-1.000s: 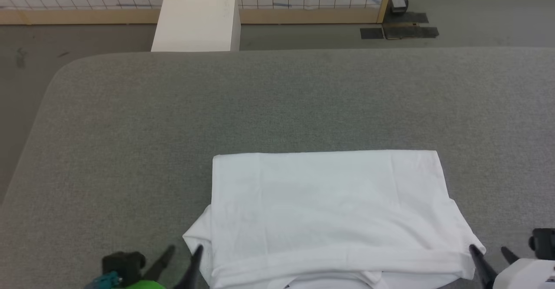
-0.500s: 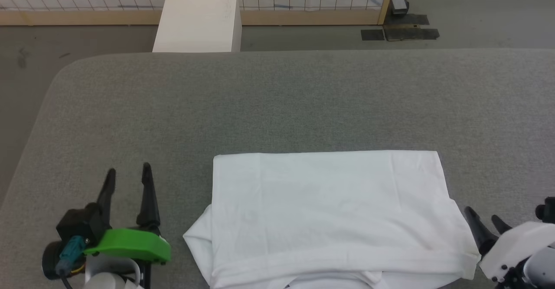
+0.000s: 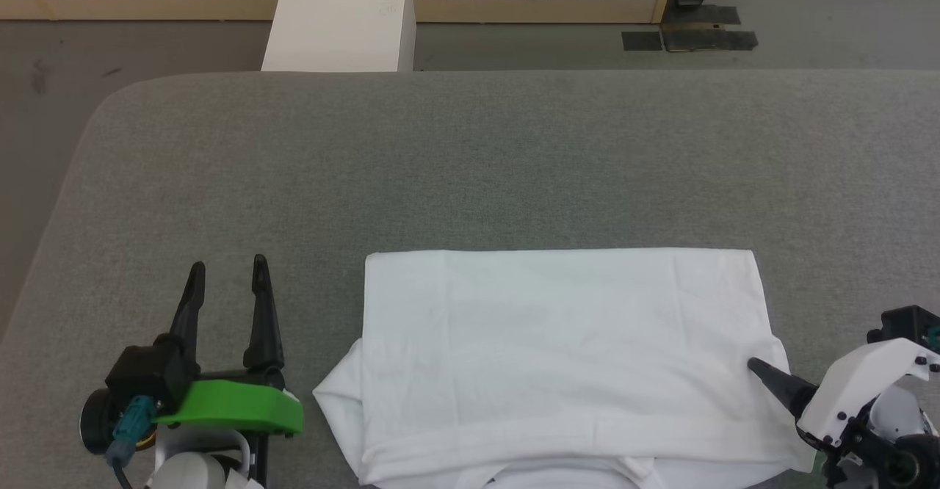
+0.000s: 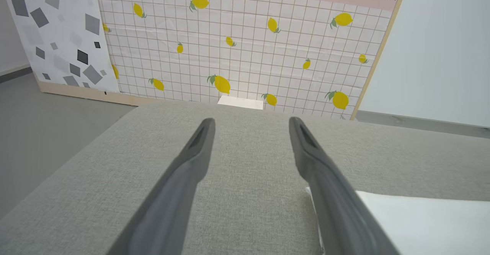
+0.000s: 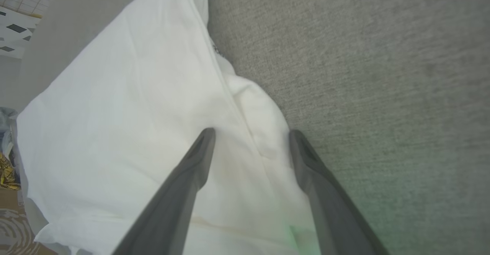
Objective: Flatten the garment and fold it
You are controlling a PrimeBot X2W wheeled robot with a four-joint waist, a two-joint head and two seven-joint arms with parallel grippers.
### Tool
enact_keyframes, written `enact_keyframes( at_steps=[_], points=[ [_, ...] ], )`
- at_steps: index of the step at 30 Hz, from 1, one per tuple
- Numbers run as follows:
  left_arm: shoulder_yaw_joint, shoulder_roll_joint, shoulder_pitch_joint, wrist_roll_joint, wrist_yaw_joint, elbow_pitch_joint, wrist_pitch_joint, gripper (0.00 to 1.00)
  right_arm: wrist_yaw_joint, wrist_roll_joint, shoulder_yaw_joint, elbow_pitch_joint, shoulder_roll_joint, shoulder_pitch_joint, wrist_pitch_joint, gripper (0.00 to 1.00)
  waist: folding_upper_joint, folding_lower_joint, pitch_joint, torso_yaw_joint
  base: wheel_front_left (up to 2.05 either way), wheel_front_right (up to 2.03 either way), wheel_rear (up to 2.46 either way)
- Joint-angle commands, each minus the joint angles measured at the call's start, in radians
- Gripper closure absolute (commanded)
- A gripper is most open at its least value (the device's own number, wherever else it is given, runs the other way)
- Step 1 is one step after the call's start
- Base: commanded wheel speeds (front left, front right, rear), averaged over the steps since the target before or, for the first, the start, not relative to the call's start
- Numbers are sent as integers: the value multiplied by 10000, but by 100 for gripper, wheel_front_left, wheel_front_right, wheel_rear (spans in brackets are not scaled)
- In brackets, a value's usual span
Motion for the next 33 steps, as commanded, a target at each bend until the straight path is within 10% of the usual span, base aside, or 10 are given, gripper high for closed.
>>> enact_keyframes(
  at_steps=[1, 5, 6, 12, 33],
  points=[
    [91, -64, -175, 142, -181, 39, -46, 0, -15, 140, 18, 257, 83, -95, 342, 0, 0, 0, 33, 19, 0, 0, 0],
    [291, -194, -234, 295, -526, 104, -46, 0, -15, 603, 17, 496, 213, -295, 1153, 6, 0, 0, 86, 9, 0, 0, 0],
    [343, -226, -252, 330, -605, 121, -46, 0, -15, 751, 57, 476, 256, -324, 1368, 31, 0, 0, 92, 4, 0, 0, 0],
    [472, -408, -334, 524, -886, 206, -47, 0, -15, 1316, 336, 67, 385, -262, 2010, 100, 0, 0, 21, -1, 0, 0, 0],
    [655, -667, -87, 738, -1283, 798, -47, 0, -15, -2719, -1699, -1371, 119, 481, 62, 100, 0, 0, -619, -180, 0, 0, 0]
  ],
)
